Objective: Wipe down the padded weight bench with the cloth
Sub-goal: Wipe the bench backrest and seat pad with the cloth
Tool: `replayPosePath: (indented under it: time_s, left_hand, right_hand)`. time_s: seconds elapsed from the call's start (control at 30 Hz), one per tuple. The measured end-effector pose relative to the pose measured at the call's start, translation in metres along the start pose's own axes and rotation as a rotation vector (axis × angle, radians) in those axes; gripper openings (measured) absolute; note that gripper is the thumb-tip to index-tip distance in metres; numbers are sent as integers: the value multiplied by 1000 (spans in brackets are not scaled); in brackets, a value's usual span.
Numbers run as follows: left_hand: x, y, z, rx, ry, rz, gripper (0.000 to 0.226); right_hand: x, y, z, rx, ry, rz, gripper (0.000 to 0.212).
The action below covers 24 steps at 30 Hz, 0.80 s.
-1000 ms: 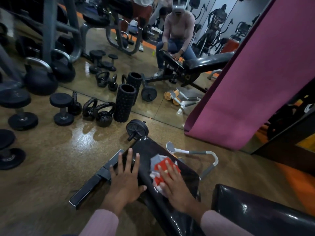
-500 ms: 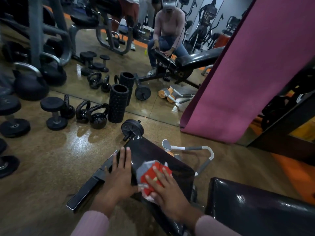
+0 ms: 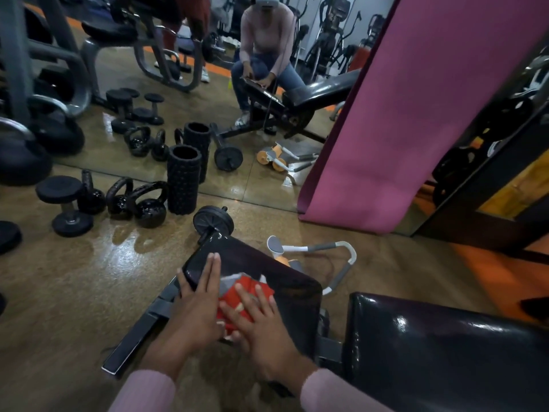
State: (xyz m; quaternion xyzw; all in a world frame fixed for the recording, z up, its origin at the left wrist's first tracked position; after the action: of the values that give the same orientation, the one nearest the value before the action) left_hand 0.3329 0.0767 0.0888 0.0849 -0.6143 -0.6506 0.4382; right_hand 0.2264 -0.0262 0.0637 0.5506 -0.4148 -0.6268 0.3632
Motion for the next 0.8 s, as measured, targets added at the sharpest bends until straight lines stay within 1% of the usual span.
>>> replayPosePath:
  time_s: [0.07,0.13,0.2,0.27,0.3,0.37,0.43,0.5,0.53,0.57,0.63,0.67,0.7,0.73,0.77,0.8]
  left_hand:
    - [-2,0,1,-16,1,-33,140]
    - [-2,1,2,6,-2,-43,133]
    - [-2,2,2,32,3,-34,126]
    - [-3,1,0,48,22,-21,116]
    - [-2,2,-1,63,33,-8,110]
    - [1,4,-3,75,59,20,100]
    - [7,6,-4,46,79,43,98]
    - [11,5,-5,25,78,25,101]
    - [11,4,-6,28,77,8,98]
    - [10,4,-6,40,78,2,94]
    - [4,1,-5,61,77,2,89]
    - [2,0,-4,63,70,-3,88]
    - [2,-1,-2,66,63,-13,88]
    - [2,-2,-1,73,58,-24,88]
    - [3,-2,0,80,59,-27,87]
    - [4,-1,0,91,65,-24,87]
  right_hand:
    - [23,-5,30,80,-136,-71,49]
    - [46,-13,44,128,-270,-93,51]
    - [55,-7,25,167,-385,-139,58]
    - [56,7,-10,169,-471,-170,58]
    - [51,13,-26,129,-467,-164,56]
    - [28,16,-37,27,-333,-106,53]
    - [3,18,-14,-31,-140,-60,52]
    - [4,5,26,-88,-6,-16,50]
    - [17,-4,46,-82,20,8,48]
    - [33,-6,63,-24,29,21,48]
    - [73,-5,82,144,-46,-62,49]
    - [89,-3,80,168,-157,-129,50]
    - [96,2,70,143,-283,-152,55]
    - [97,5,55,125,-353,-161,69]
    - [93,8,37,130,-378,-180,85]
    - [83,10,20,136,-415,-191,93]
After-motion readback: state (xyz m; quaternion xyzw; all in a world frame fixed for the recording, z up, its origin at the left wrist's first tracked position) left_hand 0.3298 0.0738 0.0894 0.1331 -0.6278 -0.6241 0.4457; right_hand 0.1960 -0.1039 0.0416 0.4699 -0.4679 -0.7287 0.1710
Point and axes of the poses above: each hand's wrist, its own z-axis away from the middle knuckle, its own y-axis out of the back of the hand, x = y × z, the point moved 5 cm from there along -z, towards the middle knuckle, and after that the axes turned 11 degrees about -z, right-handed, at the moved point
